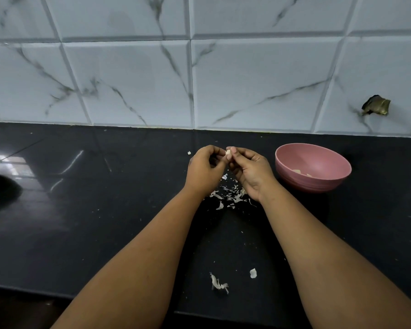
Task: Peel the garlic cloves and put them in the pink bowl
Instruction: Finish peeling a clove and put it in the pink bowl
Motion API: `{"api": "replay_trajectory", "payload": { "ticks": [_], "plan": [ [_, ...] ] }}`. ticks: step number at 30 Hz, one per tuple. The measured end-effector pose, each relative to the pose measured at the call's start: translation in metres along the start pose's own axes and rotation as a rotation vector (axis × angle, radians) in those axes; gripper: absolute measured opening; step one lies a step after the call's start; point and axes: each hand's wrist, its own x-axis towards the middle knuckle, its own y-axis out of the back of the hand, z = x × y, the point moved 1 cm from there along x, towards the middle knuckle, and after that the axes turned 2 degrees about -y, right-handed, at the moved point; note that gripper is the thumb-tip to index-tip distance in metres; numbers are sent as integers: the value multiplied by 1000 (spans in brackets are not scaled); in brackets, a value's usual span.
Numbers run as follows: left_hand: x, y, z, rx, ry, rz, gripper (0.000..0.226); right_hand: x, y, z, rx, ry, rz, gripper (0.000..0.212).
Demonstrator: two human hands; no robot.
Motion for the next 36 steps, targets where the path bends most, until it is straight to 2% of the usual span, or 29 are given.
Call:
{"api": "replay_trajectory", "payload": {
  "ticks": [6,12,21,29,34,36],
  "plan": [
    [1,4,-4,-118,118,68,5,-2,-1,-1,-46,20,-30,10],
    [0,7,1,263,-83,23,12,-1,2,2,-205,66,-25,11],
    [4,7,-3,436,-176,-21,8,-2,3,1,-299,87,-35,7],
    [4,6,-3,421,-185,-45,7,-2,3,1,-227,42,-44,9],
    [2,5,2,318,-87,-69,10,-3,-2,1,-162,-1,-66,14],
    [1,6,3,274,-19,-82,18,-3,-3,1,-144,-8,-73,15]
  ]
}}
